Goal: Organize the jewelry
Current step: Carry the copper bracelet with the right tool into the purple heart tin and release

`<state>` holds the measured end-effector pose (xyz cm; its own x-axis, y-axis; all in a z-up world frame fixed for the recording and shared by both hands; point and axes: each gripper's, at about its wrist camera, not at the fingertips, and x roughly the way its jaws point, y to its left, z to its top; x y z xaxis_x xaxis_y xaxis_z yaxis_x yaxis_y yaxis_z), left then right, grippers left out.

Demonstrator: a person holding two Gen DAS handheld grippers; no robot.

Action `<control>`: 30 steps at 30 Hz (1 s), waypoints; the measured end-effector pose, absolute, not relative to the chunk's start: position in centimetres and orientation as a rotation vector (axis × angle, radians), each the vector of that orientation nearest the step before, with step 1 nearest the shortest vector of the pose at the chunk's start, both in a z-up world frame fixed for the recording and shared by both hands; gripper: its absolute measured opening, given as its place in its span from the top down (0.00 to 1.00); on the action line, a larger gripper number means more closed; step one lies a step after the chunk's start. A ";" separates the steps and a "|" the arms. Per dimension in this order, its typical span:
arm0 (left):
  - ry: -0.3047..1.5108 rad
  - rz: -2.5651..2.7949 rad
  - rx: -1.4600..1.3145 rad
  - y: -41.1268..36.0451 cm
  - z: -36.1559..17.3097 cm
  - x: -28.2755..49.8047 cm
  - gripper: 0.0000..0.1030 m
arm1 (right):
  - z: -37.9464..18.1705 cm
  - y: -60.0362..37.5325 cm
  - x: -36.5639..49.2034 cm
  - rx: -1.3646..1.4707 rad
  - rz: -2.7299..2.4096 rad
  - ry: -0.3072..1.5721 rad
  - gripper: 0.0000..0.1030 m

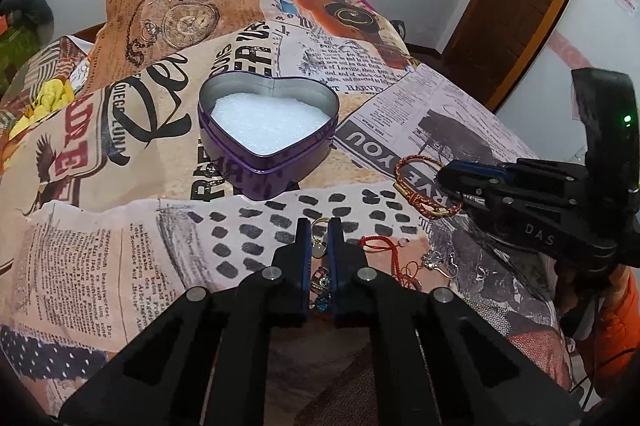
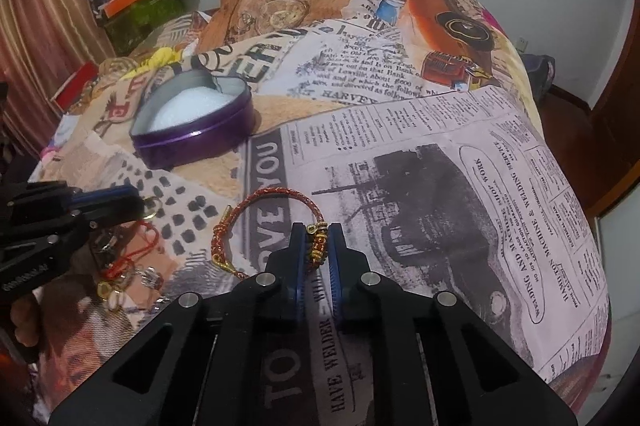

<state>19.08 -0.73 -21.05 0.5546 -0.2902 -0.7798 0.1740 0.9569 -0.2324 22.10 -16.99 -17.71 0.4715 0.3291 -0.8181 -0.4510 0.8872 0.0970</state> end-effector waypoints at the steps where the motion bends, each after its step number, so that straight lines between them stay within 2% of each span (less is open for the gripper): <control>1: 0.941 -0.271 -0.132 -0.7 -20.9 19.0 0.94 | -17.5 -16.9 22.0 -0.139 0.480 0.963 0.91; 30: 0.729 -0.206 -0.127 2.8 -14.7 18.5 0.94 | -9.7 -12.1 21.5 -0.132 0.530 0.724 0.91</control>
<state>18.55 2.77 -14.73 0.7266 -0.2299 -0.6474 0.1421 0.9723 -0.1858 21.47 -12.15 -9.74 0.6240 0.4158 -0.6616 -0.5053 0.8605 0.0643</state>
